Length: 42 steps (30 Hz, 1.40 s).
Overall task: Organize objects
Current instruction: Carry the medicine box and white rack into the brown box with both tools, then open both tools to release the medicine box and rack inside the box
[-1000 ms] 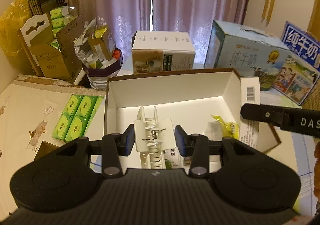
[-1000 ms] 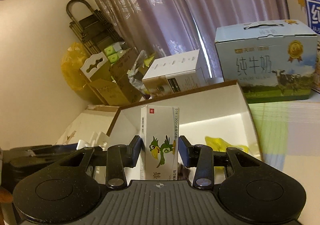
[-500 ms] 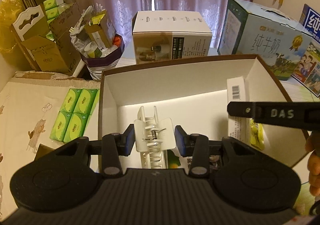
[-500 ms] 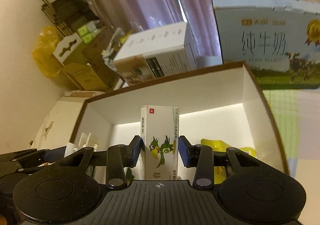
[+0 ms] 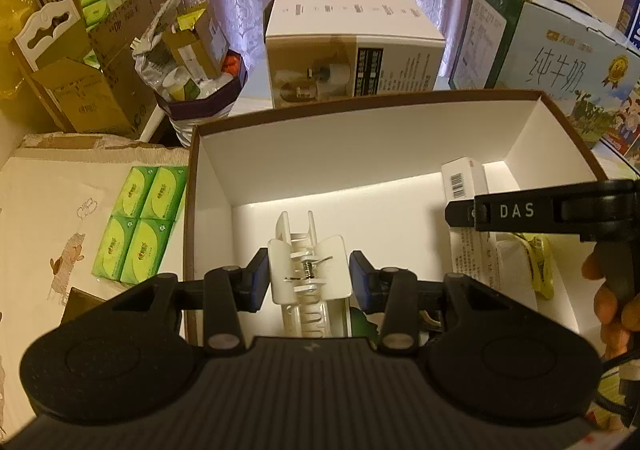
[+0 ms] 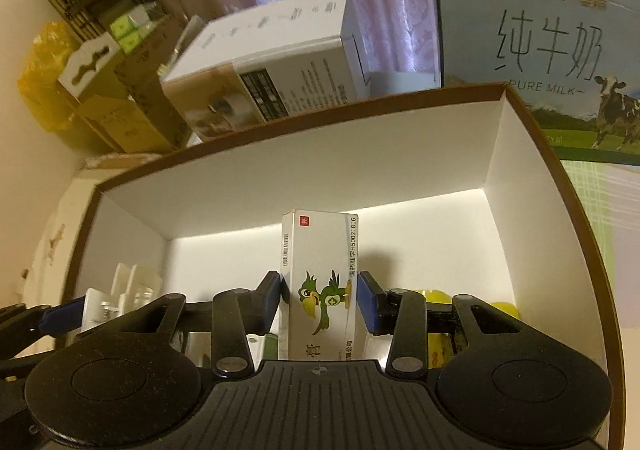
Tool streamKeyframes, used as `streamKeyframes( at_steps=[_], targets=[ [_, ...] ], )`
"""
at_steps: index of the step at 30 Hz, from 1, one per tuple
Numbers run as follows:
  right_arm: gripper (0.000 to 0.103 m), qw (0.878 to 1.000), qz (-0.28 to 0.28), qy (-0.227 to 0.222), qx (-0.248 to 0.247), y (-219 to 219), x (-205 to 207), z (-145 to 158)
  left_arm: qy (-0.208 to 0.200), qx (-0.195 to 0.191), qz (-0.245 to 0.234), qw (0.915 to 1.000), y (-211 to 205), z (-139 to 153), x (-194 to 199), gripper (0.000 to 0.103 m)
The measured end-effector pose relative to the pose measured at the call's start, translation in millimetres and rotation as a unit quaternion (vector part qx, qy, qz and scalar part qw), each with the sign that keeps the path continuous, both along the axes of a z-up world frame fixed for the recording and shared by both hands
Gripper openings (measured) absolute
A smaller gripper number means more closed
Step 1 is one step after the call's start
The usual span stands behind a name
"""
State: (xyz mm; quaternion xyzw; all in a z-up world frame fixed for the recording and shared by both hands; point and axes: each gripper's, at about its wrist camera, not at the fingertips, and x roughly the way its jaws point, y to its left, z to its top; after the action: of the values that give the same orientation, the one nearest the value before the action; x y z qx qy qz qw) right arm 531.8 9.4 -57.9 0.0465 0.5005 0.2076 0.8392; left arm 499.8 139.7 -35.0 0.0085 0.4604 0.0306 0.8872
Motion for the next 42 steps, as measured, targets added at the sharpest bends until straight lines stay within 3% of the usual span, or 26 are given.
streamKeyframes(
  at_steps=[2,3,5,20,23,32,42],
  targets=[
    [0.042,1.0,-0.006,0.004,-0.003,-1,1,-2,0.001,0.0,0.0,1.0,1,-3,1,0.037],
    [0.052,1.0,-0.007,0.006,-0.003,-3,1,-3,0.002,0.0,0.0,1.0,1,-4,2,0.037],
    [0.059,1.0,-0.01,0.005,-0.001,-7,0,-3,0.004,0.001,0.0,1.0,1,-6,3,0.037],
    [0.06,1.0,-0.019,0.018,-0.005,-31,-11,-4,0.017,0.002,-0.006,0.9998,-4,-17,9,0.038],
    [0.061,1.0,-0.011,0.015,-0.004,-33,-16,0,0.009,0.003,-0.003,0.9999,-3,-15,7,0.049],
    [0.065,0.999,0.037,-0.027,-0.009,-33,-51,18,-0.008,0.001,0.007,0.9999,2,6,-8,0.068],
    [0.066,0.997,0.024,-0.067,0.013,-56,-91,45,-0.026,-0.02,0.009,0.9994,-9,36,-47,0.074]
  ],
)
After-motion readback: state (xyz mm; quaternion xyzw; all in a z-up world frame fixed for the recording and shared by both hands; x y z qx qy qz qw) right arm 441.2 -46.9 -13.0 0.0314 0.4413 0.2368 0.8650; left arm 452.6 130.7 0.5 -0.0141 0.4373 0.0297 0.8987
